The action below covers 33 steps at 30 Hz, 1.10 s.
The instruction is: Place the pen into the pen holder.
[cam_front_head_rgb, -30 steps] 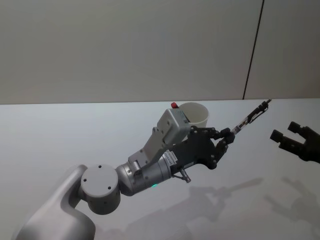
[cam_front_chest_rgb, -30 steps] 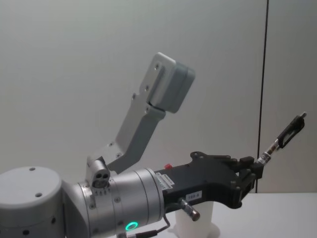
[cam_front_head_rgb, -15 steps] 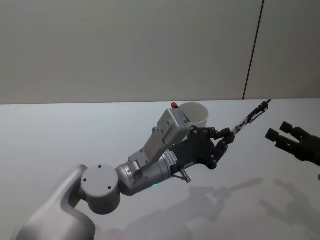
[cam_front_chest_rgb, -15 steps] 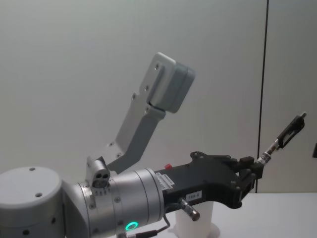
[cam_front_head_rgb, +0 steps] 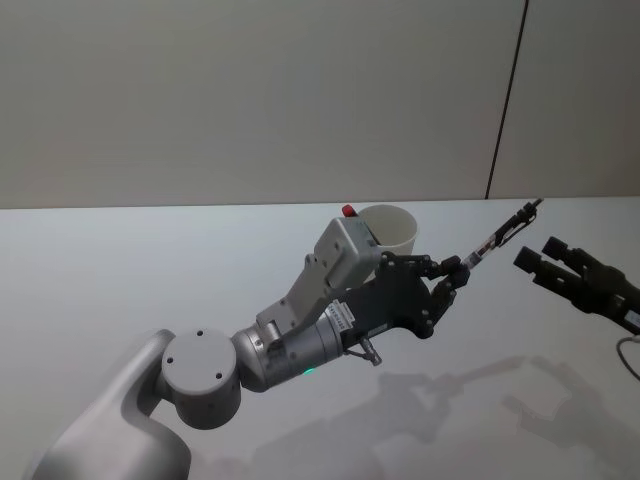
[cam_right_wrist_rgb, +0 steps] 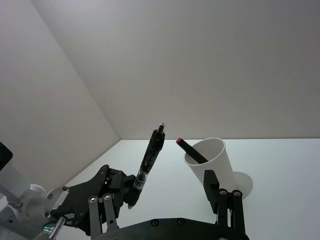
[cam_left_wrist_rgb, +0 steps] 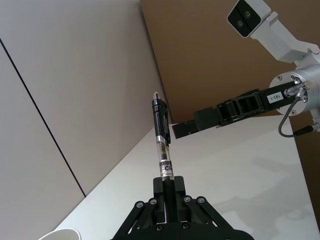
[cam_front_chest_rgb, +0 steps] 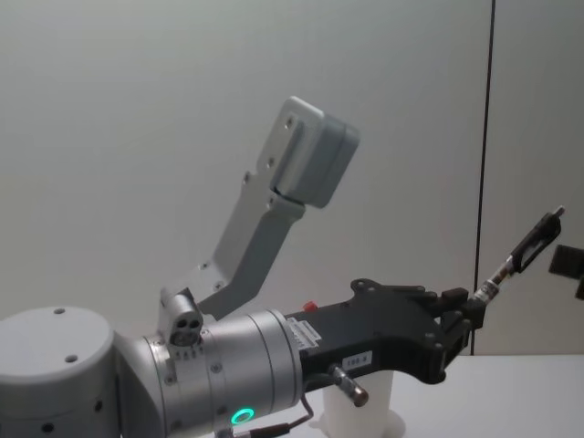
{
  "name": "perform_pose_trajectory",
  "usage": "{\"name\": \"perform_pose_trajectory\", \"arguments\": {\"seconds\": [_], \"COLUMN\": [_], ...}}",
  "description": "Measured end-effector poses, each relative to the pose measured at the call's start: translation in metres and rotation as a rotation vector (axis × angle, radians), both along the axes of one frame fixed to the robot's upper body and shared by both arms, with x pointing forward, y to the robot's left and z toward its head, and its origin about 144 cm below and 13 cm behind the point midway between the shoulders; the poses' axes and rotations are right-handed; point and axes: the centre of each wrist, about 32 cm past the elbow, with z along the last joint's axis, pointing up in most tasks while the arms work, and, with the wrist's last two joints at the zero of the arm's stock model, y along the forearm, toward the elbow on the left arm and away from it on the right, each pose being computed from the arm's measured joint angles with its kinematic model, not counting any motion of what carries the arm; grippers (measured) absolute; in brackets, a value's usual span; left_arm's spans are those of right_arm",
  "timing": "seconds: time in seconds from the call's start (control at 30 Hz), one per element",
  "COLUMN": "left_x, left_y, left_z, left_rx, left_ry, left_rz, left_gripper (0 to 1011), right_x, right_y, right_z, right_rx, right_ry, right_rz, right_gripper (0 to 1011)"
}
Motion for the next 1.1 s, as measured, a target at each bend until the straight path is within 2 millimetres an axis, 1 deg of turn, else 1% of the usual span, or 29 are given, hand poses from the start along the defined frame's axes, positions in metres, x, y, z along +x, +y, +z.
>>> {"name": "perform_pose_trajectory", "arguments": {"seconds": [0.6,1.1], "left_x": [0.000,0.000], "left_y": [0.000,0.000], "left_z": [0.000,0.000], "left_rx": [0.000,0.000], "left_ry": [0.000,0.000], "left_rz": [0.000,0.000], "left_gripper": [132,132], "right_x": [0.008,0.015], "right_y": [0.020,0.029], "right_z": [0.004,0.002], "right_rx": [0.042,0.082], "right_ry": [0.036,0.084], "right_rz": [-0.018,-0.029], "right_gripper": [1002,1002]}}
